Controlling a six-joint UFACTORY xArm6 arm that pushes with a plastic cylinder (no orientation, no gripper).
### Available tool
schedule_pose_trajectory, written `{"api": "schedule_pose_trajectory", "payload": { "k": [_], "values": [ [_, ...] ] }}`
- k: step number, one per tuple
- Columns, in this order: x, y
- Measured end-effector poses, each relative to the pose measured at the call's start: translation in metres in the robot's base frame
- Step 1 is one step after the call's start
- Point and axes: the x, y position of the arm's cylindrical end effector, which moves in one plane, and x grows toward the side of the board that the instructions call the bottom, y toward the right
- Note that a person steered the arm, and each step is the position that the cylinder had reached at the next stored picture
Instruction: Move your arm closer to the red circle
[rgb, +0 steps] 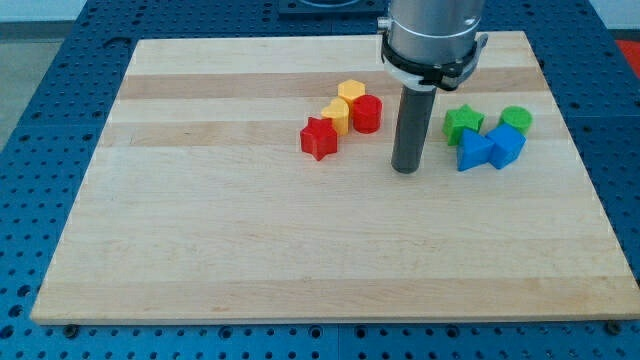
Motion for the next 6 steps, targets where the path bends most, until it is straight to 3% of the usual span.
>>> {"api": "schedule_pose_trajectory", "payload": {
  "k": [1,2,3,6],
  "values": [
    [0.0,0.0],
    [0.026,0.0],
    [-0.015,0.0],
    [-0.051,0.0]
  ]
}}
